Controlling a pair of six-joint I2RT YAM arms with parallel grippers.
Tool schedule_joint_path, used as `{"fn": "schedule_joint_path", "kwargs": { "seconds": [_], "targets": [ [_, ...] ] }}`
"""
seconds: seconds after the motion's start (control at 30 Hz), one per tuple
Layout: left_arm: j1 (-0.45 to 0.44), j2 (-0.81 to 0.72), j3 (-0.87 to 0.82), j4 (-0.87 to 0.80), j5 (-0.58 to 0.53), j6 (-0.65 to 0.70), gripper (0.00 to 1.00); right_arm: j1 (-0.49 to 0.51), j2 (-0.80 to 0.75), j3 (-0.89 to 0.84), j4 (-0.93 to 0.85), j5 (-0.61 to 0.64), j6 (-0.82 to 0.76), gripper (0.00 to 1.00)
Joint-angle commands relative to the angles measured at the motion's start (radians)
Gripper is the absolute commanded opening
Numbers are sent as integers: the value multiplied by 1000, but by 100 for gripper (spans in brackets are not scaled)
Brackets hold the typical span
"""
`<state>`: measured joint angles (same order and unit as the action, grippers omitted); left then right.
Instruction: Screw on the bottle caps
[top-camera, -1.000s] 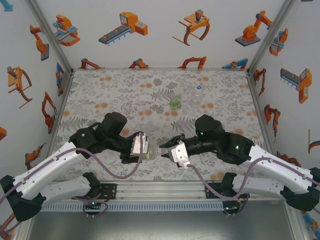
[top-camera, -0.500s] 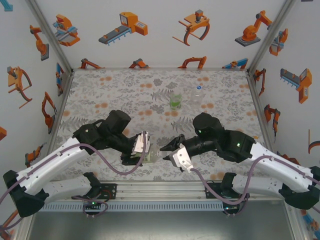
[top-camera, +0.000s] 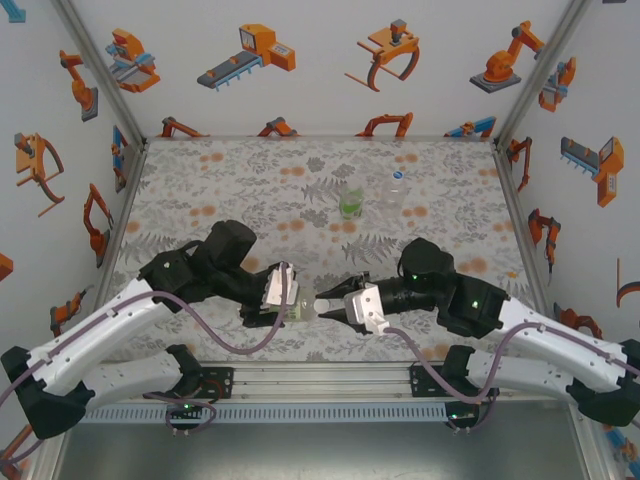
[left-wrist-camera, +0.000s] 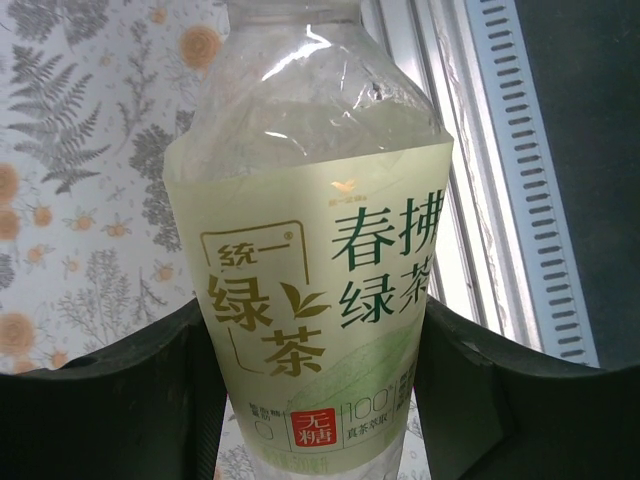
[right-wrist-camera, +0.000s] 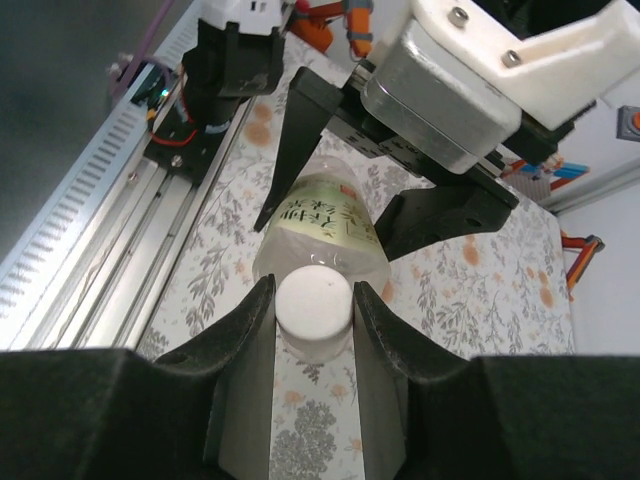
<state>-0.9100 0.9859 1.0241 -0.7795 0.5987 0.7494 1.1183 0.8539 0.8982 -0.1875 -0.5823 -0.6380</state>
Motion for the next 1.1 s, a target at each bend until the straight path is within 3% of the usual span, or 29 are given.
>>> {"fn": "schedule_joint_path", "kwargs": {
  "seconds": [0.0,0.53,0.83,1.07],
  "targets": [
    [-10,-40,13,165,82,5,0,9,-12,-53,50,43,97,0],
    [-10,-63,-9,167,60,1,0,10,-118,-85,78,114,80,0],
    [-7,16,-11,160,-193,-108,0,10,-102,-71,104,130,116,0],
    [7,97,-8,139,-298,-176,0,9,-84,-80,118,195,131,0]
  ]
}}
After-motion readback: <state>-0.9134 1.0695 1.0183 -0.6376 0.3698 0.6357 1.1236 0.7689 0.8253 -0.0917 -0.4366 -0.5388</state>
